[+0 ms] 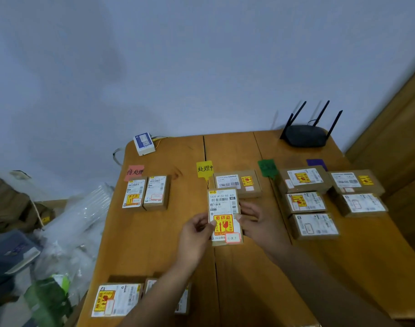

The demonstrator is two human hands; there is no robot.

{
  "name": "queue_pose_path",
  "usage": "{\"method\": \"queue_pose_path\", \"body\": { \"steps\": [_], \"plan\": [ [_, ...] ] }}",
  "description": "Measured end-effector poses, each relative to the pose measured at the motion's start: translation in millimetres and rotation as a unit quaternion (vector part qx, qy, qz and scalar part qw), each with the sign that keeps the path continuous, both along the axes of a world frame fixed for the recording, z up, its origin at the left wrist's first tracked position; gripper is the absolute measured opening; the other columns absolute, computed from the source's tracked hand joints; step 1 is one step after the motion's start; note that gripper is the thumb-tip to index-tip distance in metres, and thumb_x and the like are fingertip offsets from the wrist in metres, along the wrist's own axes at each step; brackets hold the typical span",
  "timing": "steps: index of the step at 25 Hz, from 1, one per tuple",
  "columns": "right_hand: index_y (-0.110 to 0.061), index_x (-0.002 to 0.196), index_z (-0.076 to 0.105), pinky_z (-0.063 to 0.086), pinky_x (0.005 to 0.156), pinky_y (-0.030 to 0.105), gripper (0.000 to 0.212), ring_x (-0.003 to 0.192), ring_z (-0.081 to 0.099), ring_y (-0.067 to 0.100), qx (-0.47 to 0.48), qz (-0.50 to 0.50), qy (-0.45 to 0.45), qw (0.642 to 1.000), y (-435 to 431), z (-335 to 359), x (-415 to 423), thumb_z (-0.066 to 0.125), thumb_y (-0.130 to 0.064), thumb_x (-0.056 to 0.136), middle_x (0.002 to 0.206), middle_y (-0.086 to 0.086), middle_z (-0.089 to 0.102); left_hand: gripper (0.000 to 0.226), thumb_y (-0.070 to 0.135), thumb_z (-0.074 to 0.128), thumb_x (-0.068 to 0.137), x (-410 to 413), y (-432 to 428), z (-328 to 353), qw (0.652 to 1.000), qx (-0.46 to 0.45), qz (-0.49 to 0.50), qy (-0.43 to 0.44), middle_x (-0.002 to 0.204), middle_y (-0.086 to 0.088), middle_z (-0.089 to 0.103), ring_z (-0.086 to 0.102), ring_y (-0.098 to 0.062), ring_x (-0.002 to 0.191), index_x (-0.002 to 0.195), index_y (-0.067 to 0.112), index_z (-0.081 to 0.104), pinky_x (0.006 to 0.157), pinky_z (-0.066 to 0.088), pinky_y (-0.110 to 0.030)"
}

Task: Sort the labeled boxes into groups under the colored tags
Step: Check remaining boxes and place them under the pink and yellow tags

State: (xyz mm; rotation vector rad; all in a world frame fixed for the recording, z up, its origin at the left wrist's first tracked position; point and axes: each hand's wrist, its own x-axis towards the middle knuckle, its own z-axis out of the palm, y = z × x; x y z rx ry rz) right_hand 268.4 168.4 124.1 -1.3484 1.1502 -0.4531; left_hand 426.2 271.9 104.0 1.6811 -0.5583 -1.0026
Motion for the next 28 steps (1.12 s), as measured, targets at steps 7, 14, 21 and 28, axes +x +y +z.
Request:
{"method": "queue_pose_path", "body": {
  "steps": [7, 14, 21, 28],
  "plan": [
    [-0.022, 0.145, 0.055, 0.059, 0.096, 0.050, 0.045, 0.110, 0.072, 0.022, 0.109, -0.026, 0.076, 0.991, -32, -97, 5, 0.062, -0.023, 0.101, 0.132, 0.004, 0.071, 0.020, 0.018, 0.058, 0.103, -10, -52, -73, 0.993, 0.111, 0.001, 0.029, 0.113, -0.012, 0.077, 0.076, -0.025, 0.099, 0.116, 0.009, 0.070, 0.091, 0.061, -0.048],
    [-0.021, 0.138, 0.061, 0.063, 0.086, 0.042, 0.035, 0.096, 0.076, 0.021, 0.165, -0.030, 0.062, 0.984, -94, -147, 30, 0.055, -0.030, 0.105, 0.118, 0.004, 0.076, 0.035, 0.014, 0.056, 0.103, -6, -106, -124, 0.985, 0.162, 0.025, 0.059, 0.127, -0.015, 0.071, 0.071, -0.031, 0.113, 0.137, 0.005, 0.062, 0.099, 0.057, -0.051],
    [-0.018, 0.146, 0.055, 0.059, 0.070, 0.028, 0.043, 0.094, 0.074, 0.018, 0.196, -0.017, 0.052, 0.979, -106, -164, 39, 0.055, -0.030, 0.105, 0.124, 0.007, 0.073, 0.040, 0.015, 0.057, 0.103, 7, -115, -139, 0.983, 0.165, 0.040, 0.076, 0.129, -0.014, 0.071, 0.071, -0.030, 0.113, 0.143, 0.007, 0.057, 0.100, 0.056, -0.052],
    [-0.022, 0.136, 0.060, 0.051, 0.069, 0.015, 0.037, 0.113, 0.062, 0.011, 0.005, -0.083, 0.068, 0.994, -64, -130, 28, 0.064, -0.025, 0.100, 0.130, -0.004, 0.063, 0.043, 0.014, 0.062, 0.100, 27, -68, -115, 0.990, 0.122, 0.058, 0.027, 0.127, -0.006, 0.066, 0.062, -0.022, 0.119, 0.143, 0.012, 0.057, 0.106, 0.052, -0.045]
  ]
}}
